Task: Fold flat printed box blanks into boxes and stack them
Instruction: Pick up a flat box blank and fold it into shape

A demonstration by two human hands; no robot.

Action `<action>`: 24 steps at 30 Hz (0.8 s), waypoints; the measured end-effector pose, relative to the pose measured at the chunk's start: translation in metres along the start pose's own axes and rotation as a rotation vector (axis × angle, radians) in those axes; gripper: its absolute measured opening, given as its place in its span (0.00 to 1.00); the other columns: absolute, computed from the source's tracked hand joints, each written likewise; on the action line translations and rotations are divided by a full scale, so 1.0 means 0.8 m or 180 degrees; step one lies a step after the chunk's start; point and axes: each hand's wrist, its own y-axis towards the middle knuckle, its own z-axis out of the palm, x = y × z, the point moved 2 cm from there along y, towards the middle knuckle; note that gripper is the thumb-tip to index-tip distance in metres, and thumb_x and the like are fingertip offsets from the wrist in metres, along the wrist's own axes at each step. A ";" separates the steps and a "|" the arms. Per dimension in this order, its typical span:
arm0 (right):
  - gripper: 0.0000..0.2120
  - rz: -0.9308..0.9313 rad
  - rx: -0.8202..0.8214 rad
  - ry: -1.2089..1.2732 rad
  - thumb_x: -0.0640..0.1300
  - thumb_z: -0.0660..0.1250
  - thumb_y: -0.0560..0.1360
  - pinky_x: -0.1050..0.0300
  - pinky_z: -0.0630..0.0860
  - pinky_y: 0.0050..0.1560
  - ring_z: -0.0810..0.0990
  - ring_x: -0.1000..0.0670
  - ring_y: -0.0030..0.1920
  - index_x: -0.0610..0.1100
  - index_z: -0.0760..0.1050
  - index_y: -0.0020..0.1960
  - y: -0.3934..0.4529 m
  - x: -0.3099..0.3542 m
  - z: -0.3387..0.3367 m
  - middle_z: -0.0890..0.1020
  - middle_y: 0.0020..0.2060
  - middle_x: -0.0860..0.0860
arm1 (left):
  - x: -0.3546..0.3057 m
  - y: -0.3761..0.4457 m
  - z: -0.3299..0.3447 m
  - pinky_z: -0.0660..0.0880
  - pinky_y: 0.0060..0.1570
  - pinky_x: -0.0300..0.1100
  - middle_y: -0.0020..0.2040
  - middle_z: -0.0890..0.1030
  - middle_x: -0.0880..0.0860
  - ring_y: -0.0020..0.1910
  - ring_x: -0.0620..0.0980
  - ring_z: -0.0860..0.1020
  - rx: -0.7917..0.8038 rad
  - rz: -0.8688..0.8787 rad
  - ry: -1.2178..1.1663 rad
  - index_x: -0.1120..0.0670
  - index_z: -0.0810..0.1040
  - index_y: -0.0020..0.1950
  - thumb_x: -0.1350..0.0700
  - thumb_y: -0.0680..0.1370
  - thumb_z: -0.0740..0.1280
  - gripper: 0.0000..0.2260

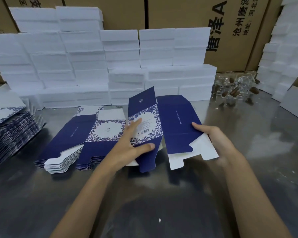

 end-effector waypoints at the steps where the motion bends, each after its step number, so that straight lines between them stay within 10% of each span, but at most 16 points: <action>1: 0.14 0.0001 0.0060 0.0086 0.48 0.72 0.75 0.52 0.83 0.37 0.88 0.42 0.47 0.41 0.84 0.57 0.001 -0.001 0.000 0.87 0.54 0.43 | 0.000 -0.002 0.004 0.66 0.65 0.29 0.77 0.55 0.34 0.73 0.34 0.59 0.0150 0.0005 0.0013 0.30 0.59 0.75 0.49 0.71 0.78 0.41; 3: 0.19 -0.0086 0.0219 0.0190 0.50 0.70 0.76 0.50 0.81 0.46 0.86 0.43 0.51 0.41 0.83 0.62 0.006 -0.006 0.003 0.86 0.56 0.44 | -0.004 -0.005 0.012 0.68 0.54 0.20 0.72 0.58 0.30 0.68 0.26 0.63 0.0405 0.0112 -0.0076 0.31 0.58 0.76 0.52 0.70 0.79 0.43; 6: 0.24 -0.0196 0.0606 0.0265 0.55 0.59 0.78 0.50 0.76 0.57 0.82 0.44 0.55 0.42 0.83 0.62 0.015 -0.010 0.006 0.83 0.60 0.43 | -0.011 -0.007 0.018 0.63 0.71 0.33 0.76 0.60 0.33 0.72 0.26 0.59 0.0345 0.0453 -0.0232 0.30 0.61 0.75 0.57 0.74 0.76 0.39; 9: 0.18 -0.0260 0.1136 0.0268 0.48 0.58 0.74 0.56 0.79 0.46 0.82 0.50 0.46 0.45 0.85 0.53 0.015 -0.015 0.019 0.84 0.51 0.48 | -0.025 -0.010 0.015 0.63 0.68 0.29 0.78 0.64 0.40 0.77 0.34 0.55 0.0009 0.0650 -0.0519 0.32 0.71 0.70 0.59 0.77 0.72 0.29; 12: 0.22 -0.0723 0.1340 -0.0673 0.41 0.64 0.72 0.53 0.76 0.57 0.81 0.54 0.56 0.53 0.80 0.64 0.016 -0.024 0.028 0.82 0.61 0.54 | -0.031 -0.012 0.011 0.64 0.74 0.41 0.75 0.69 0.43 0.76 0.39 0.62 -0.0289 0.0589 -0.0754 0.39 0.78 0.66 0.50 0.75 0.72 0.19; 15: 0.29 -0.0941 0.1022 -0.1311 0.45 0.75 0.73 0.46 0.73 0.66 0.79 0.54 0.66 0.58 0.73 0.71 0.023 -0.032 0.038 0.77 0.69 0.59 | -0.033 -0.014 0.009 0.67 0.72 0.42 0.72 0.72 0.39 0.71 0.39 0.69 -0.0466 0.0470 -0.0705 0.39 0.79 0.62 0.41 0.72 0.70 0.18; 19: 0.31 -0.1229 -0.0052 -0.1998 0.48 0.79 0.71 0.57 0.80 0.57 0.83 0.57 0.54 0.57 0.70 0.70 0.032 -0.042 0.053 0.80 0.64 0.58 | -0.037 -0.015 0.008 0.70 0.58 0.28 0.61 0.78 0.34 0.62 0.30 0.74 -0.0598 0.0538 -0.0791 0.41 0.81 0.57 0.40 0.72 0.69 0.16; 24: 0.29 -0.1363 -0.0305 -0.2609 0.48 0.78 0.73 0.56 0.80 0.54 0.81 0.56 0.53 0.53 0.70 0.70 0.040 -0.046 0.057 0.80 0.62 0.57 | -0.034 -0.005 0.006 0.76 0.53 0.38 0.57 0.83 0.45 0.56 0.45 0.81 -0.0888 0.0452 -0.0812 0.50 0.80 0.55 0.63 0.74 0.74 0.13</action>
